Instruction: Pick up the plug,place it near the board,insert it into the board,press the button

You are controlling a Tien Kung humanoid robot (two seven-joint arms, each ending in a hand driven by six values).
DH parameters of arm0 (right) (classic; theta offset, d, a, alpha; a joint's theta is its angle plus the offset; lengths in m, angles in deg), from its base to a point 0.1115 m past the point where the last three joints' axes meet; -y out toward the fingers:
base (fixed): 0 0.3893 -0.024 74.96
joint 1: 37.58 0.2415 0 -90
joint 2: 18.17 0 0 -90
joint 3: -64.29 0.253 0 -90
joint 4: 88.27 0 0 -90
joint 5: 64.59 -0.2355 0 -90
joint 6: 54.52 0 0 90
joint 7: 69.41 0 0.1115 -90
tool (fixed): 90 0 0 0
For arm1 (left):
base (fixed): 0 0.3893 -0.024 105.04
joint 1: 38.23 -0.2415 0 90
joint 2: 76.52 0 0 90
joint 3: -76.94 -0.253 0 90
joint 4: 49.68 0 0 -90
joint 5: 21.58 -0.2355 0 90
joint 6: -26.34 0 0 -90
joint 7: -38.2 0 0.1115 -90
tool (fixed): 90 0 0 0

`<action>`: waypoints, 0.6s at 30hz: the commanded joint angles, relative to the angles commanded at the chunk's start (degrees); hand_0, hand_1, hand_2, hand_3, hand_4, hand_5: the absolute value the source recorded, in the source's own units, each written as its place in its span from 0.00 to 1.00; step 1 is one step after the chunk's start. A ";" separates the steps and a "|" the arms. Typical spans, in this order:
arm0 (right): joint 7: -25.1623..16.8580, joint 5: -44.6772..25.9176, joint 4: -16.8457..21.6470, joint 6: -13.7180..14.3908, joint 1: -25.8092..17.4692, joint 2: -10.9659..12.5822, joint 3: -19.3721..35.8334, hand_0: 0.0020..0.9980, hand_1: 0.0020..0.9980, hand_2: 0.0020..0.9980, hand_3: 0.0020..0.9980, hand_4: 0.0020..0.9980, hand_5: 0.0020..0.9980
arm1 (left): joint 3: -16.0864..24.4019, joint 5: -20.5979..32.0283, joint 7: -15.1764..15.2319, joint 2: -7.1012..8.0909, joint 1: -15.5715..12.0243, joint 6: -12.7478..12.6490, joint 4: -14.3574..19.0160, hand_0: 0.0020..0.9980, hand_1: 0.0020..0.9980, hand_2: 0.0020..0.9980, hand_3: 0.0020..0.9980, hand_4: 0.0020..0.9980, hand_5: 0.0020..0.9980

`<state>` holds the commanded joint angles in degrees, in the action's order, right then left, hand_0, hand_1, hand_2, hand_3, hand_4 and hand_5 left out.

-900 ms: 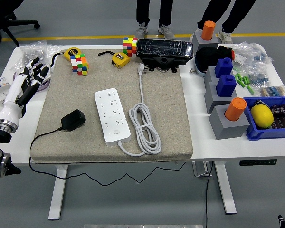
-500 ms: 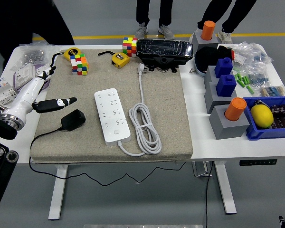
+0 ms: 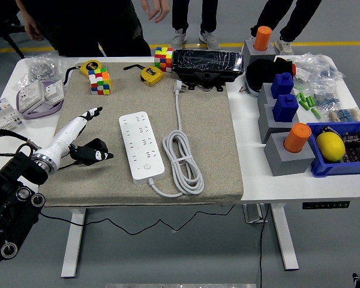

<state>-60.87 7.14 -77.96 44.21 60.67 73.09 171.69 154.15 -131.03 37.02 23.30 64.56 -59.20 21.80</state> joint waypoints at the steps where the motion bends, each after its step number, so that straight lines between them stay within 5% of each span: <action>1: 0.01 -0.01 0.00 0.01 0.05 0.02 0.01 0.82 0.77 0.77 0.80 1.00 1.00 | 0.03 0.37 0.34 -0.10 0.27 -0.25 -0.74 1.00 1.00 1.00 1.00 1.00 0.10; 15: -0.14 0.05 0.00 -0.05 -0.02 -0.01 0.28 0.81 0.77 0.77 0.80 1.00 1.00 | 1.14 -2.54 0.64 -1.52 1.17 -1.16 -5.10 1.00 0.99 0.94 0.93 1.00 0.13; 16: -0.15 -0.05 0.00 -0.06 -0.02 -0.02 0.18 0.81 0.77 0.77 0.80 1.00 1.00 | 1.18 -2.71 0.59 -1.66 1.12 -1.17 -5.25 0.94 0.89 0.83 0.84 1.00 0.12; 18: -0.10 -0.27 0.00 -0.07 -0.09 -0.06 0.00 0.81 0.77 0.77 0.80 1.00 1.00 | 1.12 -3.10 0.49 -1.98 1.05 -1.25 -5.77 0.94 0.89 0.83 0.84 1.00 0.12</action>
<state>-60.98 6.86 -77.96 44.14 60.58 73.03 171.69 155.28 -134.12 37.52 21.32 65.61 -60.45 16.03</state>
